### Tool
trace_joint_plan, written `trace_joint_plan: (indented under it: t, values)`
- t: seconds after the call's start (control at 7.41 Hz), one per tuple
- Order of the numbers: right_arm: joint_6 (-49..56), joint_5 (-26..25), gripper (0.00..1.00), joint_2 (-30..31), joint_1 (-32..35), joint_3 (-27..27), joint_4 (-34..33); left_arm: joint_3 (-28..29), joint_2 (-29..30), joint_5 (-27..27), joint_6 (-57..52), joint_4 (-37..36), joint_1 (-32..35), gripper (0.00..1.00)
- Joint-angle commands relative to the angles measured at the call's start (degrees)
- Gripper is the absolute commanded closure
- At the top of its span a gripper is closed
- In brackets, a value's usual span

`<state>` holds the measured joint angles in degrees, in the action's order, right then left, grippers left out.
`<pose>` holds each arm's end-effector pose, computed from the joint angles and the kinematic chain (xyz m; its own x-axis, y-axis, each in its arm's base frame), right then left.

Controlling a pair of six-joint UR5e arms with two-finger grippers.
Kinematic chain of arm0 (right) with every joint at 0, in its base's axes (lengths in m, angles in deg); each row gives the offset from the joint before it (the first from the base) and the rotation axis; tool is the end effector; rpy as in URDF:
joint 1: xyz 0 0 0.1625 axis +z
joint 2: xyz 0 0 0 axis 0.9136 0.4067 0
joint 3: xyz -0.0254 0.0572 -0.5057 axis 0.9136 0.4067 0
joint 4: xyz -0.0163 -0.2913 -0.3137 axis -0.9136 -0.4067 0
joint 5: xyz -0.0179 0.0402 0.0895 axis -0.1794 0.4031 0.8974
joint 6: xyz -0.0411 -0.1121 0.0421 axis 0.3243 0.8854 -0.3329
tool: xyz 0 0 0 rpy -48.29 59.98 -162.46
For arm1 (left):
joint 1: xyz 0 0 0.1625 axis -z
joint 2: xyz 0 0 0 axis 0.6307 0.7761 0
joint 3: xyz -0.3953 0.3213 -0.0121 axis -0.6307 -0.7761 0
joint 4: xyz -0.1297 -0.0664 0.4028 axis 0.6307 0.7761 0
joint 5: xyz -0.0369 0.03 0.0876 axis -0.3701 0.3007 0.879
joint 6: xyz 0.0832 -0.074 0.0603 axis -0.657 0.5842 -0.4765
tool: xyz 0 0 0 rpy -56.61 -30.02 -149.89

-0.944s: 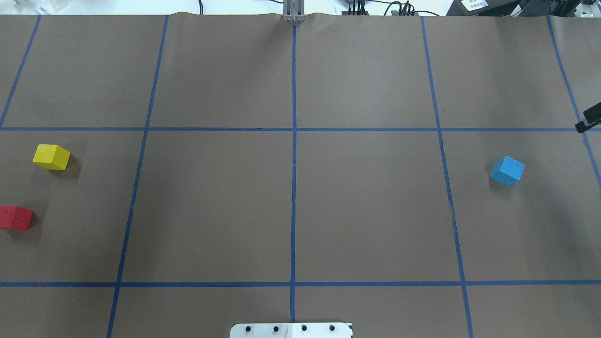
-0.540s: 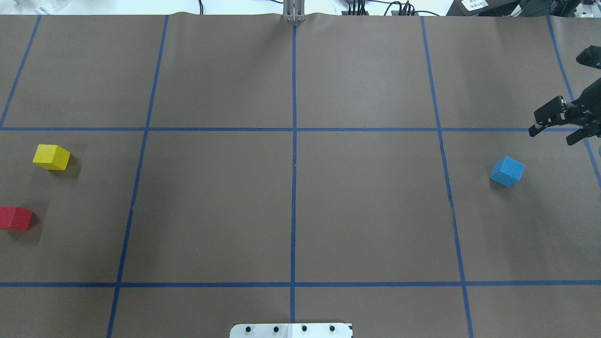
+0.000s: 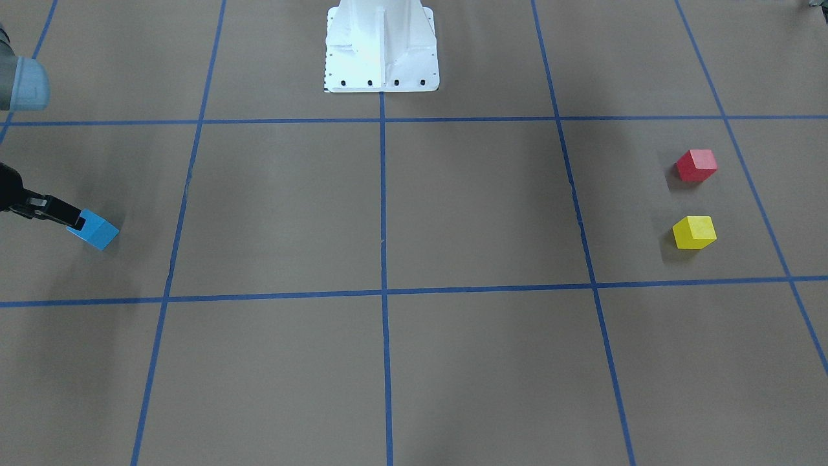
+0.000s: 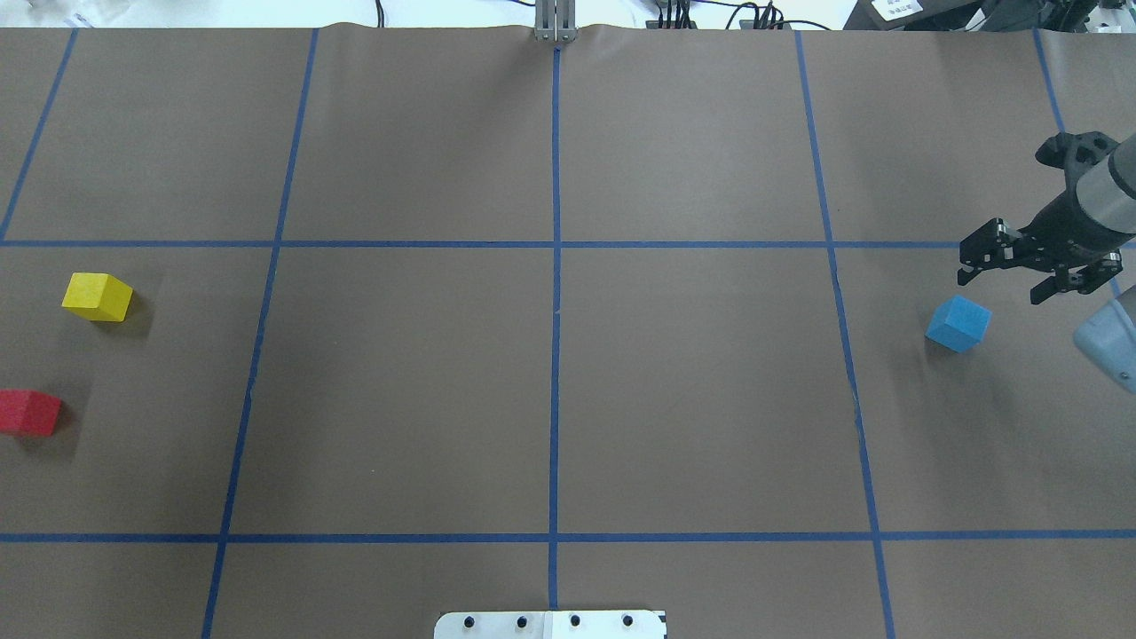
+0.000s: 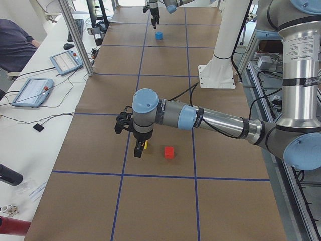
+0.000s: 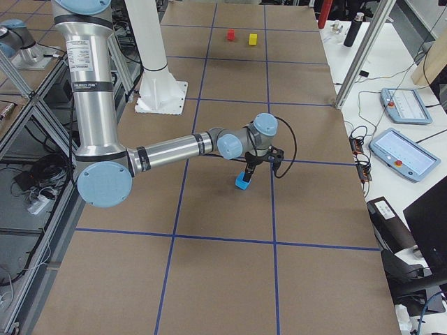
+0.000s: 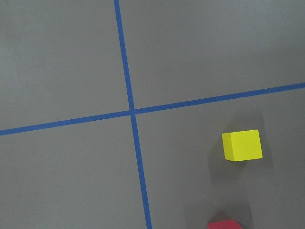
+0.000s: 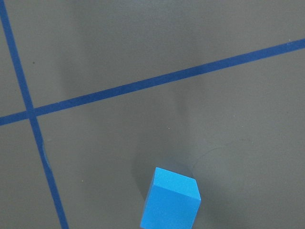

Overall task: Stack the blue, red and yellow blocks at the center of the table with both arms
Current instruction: 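Lower the right gripper over the blue cube and close on it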

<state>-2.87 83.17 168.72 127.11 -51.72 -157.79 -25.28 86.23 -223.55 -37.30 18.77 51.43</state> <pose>-0.2291 -0.5154 0.6329 0.6822 0.2841 0.6737 -0.1372 0.9548 -0.2637 -0.0468 -0.4659 0.6431 0.6987 0.1640 -0.6964 -0.0080 0.9751 0.2216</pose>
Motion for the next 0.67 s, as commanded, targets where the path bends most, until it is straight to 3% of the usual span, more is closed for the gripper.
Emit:
trace_joint_plan:
  t: [0.0,0.54]
  values:
    - [-1.61,-1.28,0.02,0.36,-1.96,1.42,1.83,-0.11,0.04,-0.01,0.0,0.0,0.0,0.0]
    - [-1.52,-1.45,0.02,-0.43,-5.02,4.5,2.01,-0.03,0.04,-0.01,0.0,0.0,0.0,0.0]
